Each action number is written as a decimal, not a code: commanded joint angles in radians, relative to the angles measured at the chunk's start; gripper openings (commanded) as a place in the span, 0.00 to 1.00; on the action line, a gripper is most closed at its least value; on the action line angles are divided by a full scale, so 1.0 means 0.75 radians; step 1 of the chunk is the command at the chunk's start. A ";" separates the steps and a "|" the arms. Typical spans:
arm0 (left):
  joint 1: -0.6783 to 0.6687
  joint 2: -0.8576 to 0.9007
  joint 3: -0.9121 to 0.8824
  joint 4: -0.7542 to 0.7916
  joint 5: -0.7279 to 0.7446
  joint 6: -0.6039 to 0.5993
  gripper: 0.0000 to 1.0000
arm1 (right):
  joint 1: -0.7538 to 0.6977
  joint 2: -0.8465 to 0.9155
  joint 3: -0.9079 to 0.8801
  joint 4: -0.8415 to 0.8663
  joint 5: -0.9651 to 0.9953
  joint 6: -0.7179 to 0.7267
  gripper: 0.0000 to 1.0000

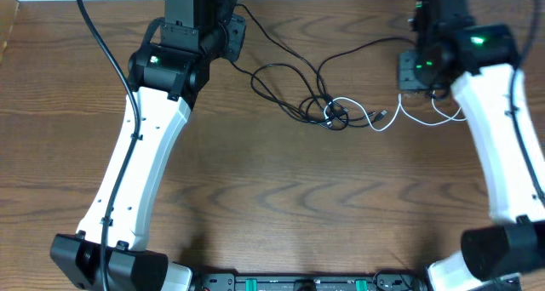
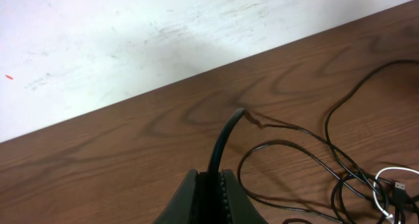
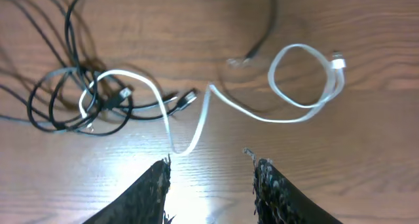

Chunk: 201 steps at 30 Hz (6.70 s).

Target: Untangle cables

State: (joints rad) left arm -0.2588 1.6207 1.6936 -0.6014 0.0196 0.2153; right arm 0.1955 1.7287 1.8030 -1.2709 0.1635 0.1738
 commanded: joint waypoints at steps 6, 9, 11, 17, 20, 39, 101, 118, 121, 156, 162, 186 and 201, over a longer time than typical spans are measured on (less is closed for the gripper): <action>0.003 -0.009 0.005 0.007 -0.016 0.022 0.07 | 0.034 0.241 0.012 0.001 -0.098 -0.054 0.38; 0.003 -0.009 0.004 0.006 -0.016 0.022 0.07 | 0.039 0.305 0.012 0.018 -0.110 -0.062 0.37; 0.003 -0.009 0.005 0.007 -0.016 0.023 0.07 | 0.048 0.334 0.012 0.031 -0.138 -0.079 0.37; 0.003 -0.009 0.005 0.006 -0.016 0.022 0.07 | 0.069 0.384 0.012 0.061 -0.197 -0.135 0.38; 0.003 -0.009 0.005 0.006 -0.016 0.022 0.08 | 0.068 0.403 0.012 0.051 -0.214 -0.159 0.39; 0.003 -0.009 0.004 0.006 -0.007 0.022 0.07 | 0.043 0.520 0.007 0.007 -0.252 -0.174 0.40; 0.003 -0.009 0.005 0.016 -0.007 0.023 0.07 | 0.011 0.551 -0.259 0.117 -0.154 -0.036 0.01; 0.037 -0.009 0.004 0.015 -0.006 0.026 0.08 | -0.075 0.052 -0.203 0.183 -0.054 0.016 0.01; 0.037 -0.009 0.004 0.015 -0.006 0.026 0.07 | -0.106 -0.065 -0.162 0.173 -0.046 0.007 0.01; 0.037 -0.009 -0.012 0.025 0.034 0.026 0.07 | -0.140 0.008 0.055 -0.076 -0.306 -0.135 0.39; 0.037 -0.009 -0.012 0.025 0.034 0.026 0.08 | -0.041 0.204 0.055 -0.076 -0.308 -0.138 0.47; 0.037 -0.009 -0.012 0.027 0.034 0.025 0.08 | 0.081 0.600 0.055 -0.049 -0.307 -0.124 0.45; 0.037 -0.009 -0.012 0.025 0.034 0.025 0.07 | 0.087 0.627 0.041 -0.039 -0.317 -0.125 0.47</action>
State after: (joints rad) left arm -0.2356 1.6207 1.6928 -0.5861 0.0395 0.2188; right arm 0.2531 2.1765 1.8435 -1.2976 -0.0647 0.0856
